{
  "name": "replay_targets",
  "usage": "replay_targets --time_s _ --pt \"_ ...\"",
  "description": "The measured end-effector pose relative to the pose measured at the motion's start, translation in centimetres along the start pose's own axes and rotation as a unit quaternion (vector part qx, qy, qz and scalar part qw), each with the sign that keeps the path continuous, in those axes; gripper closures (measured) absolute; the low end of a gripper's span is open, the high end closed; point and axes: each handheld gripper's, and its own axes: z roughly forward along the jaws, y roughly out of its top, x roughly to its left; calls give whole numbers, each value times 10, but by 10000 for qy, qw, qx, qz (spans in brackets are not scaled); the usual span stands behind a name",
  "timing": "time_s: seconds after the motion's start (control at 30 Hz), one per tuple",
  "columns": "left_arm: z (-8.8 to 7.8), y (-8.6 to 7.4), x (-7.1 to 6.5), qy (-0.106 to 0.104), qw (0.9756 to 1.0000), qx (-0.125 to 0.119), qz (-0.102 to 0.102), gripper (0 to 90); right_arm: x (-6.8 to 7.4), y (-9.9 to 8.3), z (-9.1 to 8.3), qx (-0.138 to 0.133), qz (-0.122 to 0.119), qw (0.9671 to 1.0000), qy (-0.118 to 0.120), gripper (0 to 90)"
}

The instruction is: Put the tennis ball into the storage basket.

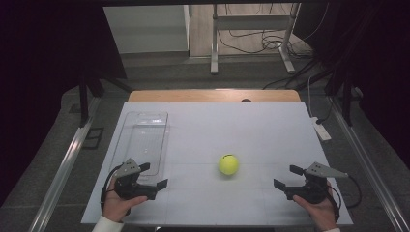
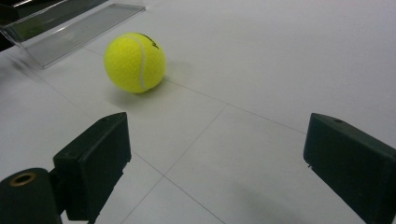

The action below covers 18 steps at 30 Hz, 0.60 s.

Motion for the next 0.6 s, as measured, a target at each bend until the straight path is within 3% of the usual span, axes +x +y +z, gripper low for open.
replay_targets --time_s 0.6 --pt "-1 0 -2 -1 10000 47 -35 56 3 0 7 96 -22 9999 65 75"
